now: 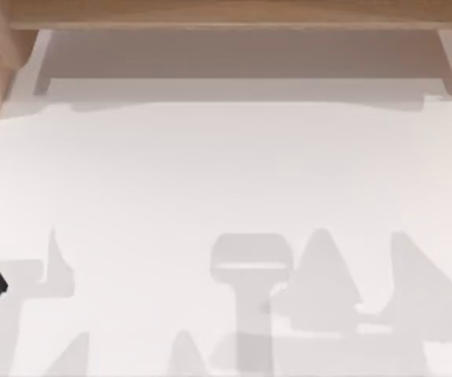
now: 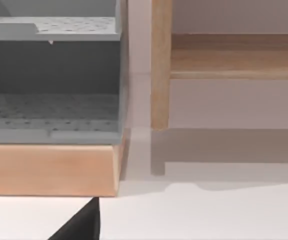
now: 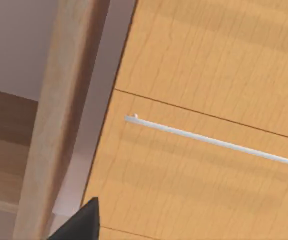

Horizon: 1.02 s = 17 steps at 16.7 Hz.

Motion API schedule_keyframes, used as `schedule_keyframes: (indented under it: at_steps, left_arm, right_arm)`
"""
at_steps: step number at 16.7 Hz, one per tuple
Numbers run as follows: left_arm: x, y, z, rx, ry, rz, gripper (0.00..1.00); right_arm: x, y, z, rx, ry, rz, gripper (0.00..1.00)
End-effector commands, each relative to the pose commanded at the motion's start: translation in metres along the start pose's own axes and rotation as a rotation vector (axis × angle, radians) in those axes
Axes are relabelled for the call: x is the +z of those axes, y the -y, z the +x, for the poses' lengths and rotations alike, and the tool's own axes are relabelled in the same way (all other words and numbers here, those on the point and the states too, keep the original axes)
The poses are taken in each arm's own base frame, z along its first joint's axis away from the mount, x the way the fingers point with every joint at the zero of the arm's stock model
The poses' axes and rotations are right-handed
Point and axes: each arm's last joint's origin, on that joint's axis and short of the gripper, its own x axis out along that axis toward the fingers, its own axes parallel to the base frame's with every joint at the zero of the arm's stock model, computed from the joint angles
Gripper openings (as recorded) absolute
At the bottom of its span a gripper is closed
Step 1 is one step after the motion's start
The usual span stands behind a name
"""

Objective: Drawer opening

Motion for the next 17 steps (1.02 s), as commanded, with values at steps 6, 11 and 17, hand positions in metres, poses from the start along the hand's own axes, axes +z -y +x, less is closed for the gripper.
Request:
schedule_keyframes:
  at_steps: [6,11,17]
  left_arm:
    - [0.0,0.0,0.0,0.0,0.0,0.0,1.0]
    - [0.0,0.0,0.0,0.0,0.0,0.0,1.0]
    - [0.0,0.0,0.0,0.0,0.0,0.0,1.0]
  right_arm:
    - [-0.059,0.03,0.088,0.007,-0.018,-0.484,1.0]
    - [-0.141,0.029,0.149,0.022,-0.018,-0.905,1.0]
    - [-0.21,0.012,0.18,0.018,0.002,-1.244,1.0]
